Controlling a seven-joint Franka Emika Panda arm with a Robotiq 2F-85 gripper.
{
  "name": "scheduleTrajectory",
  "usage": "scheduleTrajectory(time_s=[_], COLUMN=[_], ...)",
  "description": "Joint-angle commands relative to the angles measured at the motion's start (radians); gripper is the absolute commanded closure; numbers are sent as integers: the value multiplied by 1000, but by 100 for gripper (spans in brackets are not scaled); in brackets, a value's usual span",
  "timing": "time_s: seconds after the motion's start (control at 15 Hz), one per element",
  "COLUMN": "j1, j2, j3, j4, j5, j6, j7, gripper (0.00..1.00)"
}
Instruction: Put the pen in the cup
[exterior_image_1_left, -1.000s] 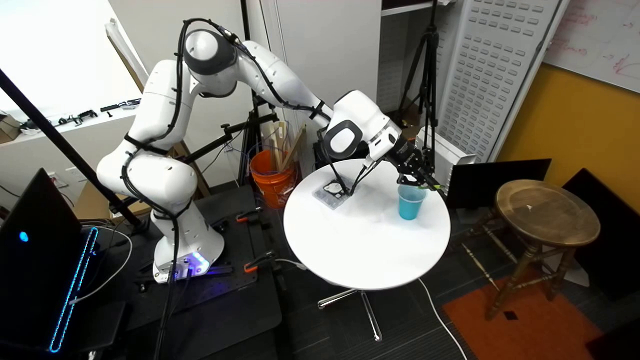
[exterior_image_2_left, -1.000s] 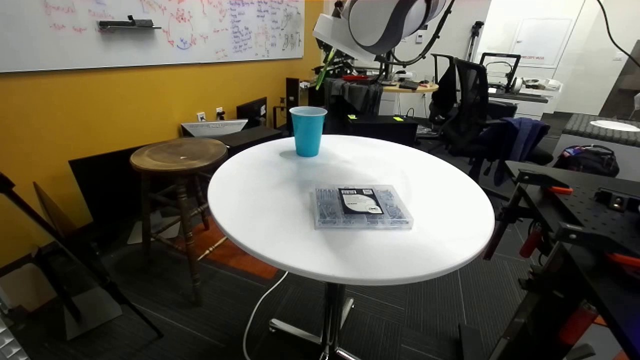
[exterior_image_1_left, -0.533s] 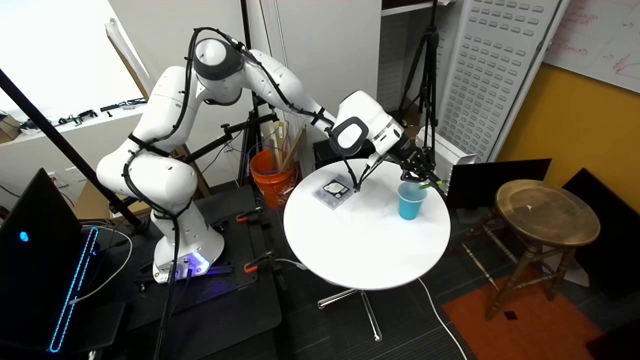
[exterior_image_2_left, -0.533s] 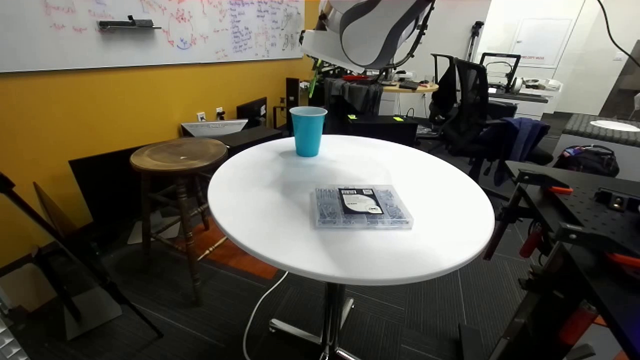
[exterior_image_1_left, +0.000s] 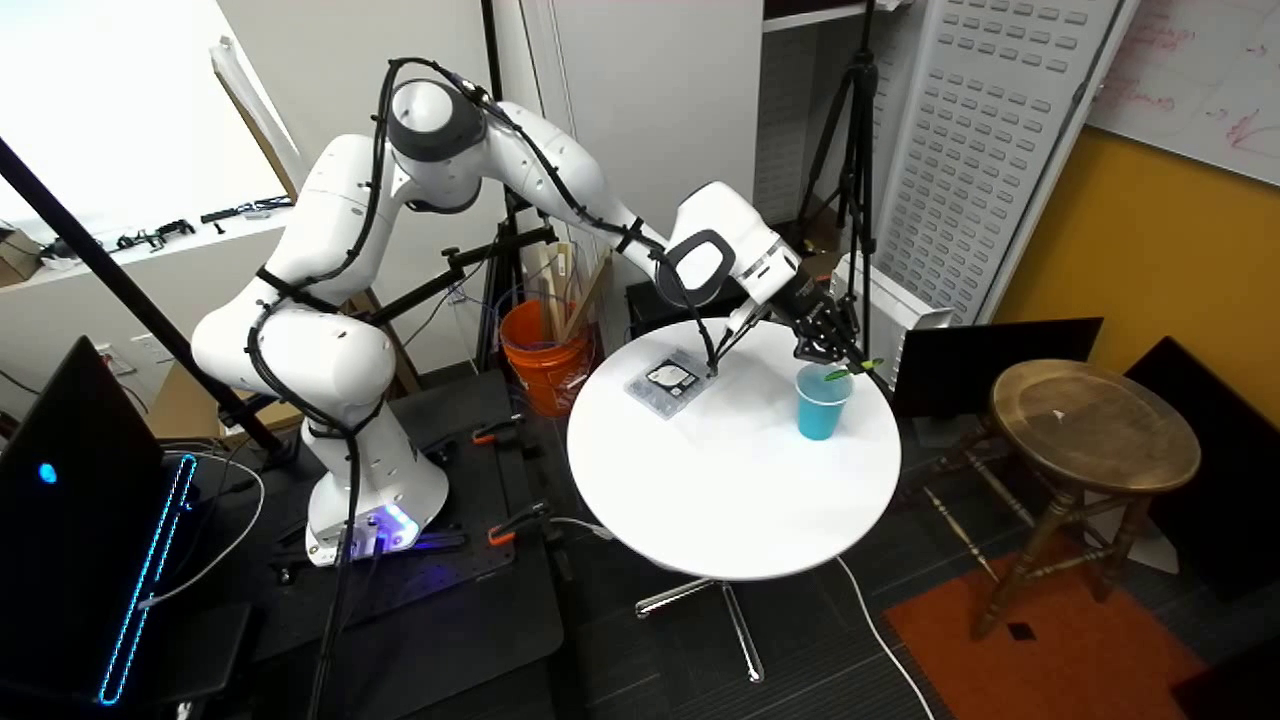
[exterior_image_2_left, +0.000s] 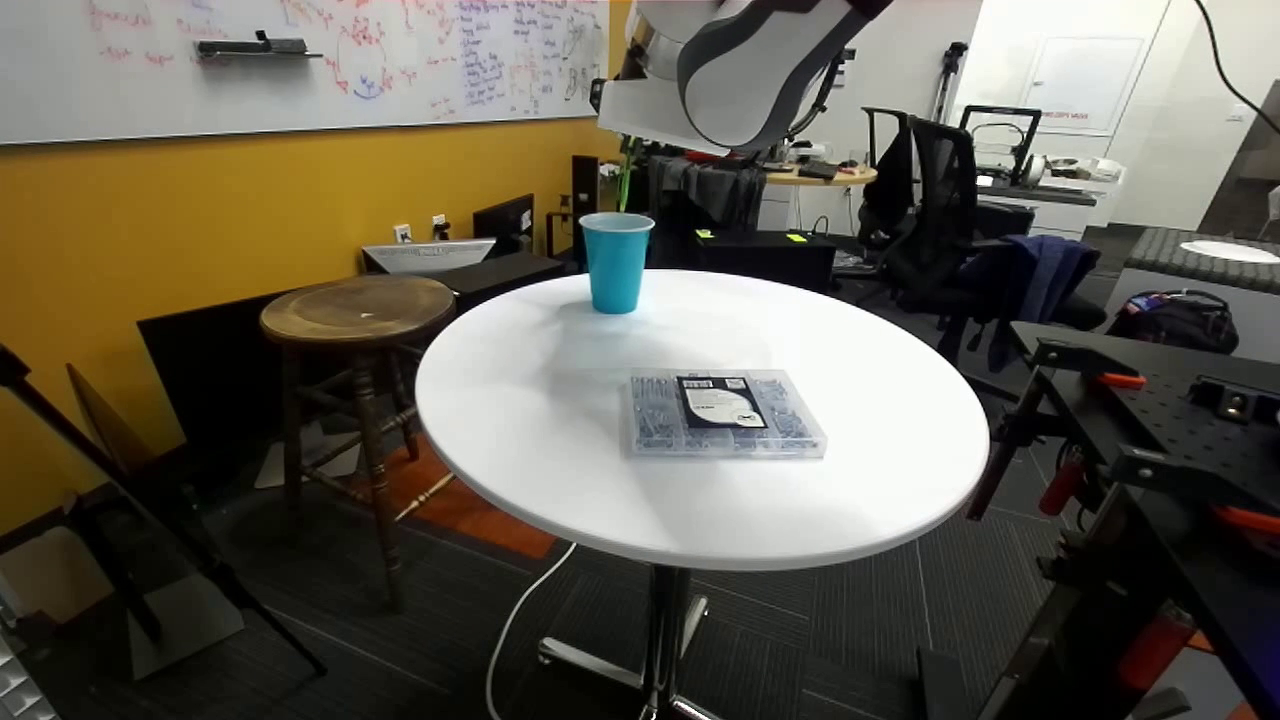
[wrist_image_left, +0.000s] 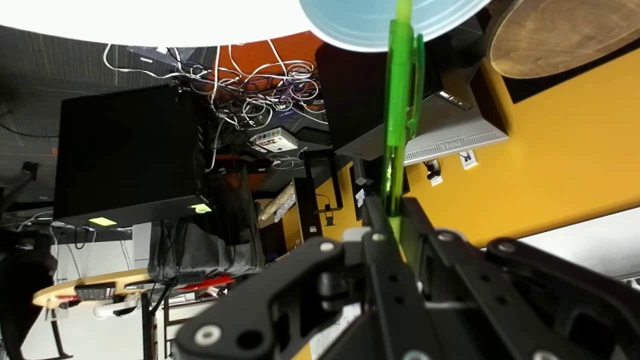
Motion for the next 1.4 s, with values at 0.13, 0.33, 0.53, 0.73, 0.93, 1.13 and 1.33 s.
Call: scheduleTrajectory(time_s=[0.13,0.33,0.53,0.73,0.93,1.13,1.33], j1=[44,54,60,67,88,125,159], j2=[-6,-17,-19,-21,-40,-68,-95], j3=[-13,-8,-10,-13,-23,-57,-105], j4=[-47,-66,-73,-83,-108,-151,-193], j5=[-42,-40,-39,-36,-33,-25,-10], j6=[-13,-8,-10,-4,-1,-13,-19], j7=[21,16,16,17,15,18,33], gripper=[87,58,34,13,0,0,0])
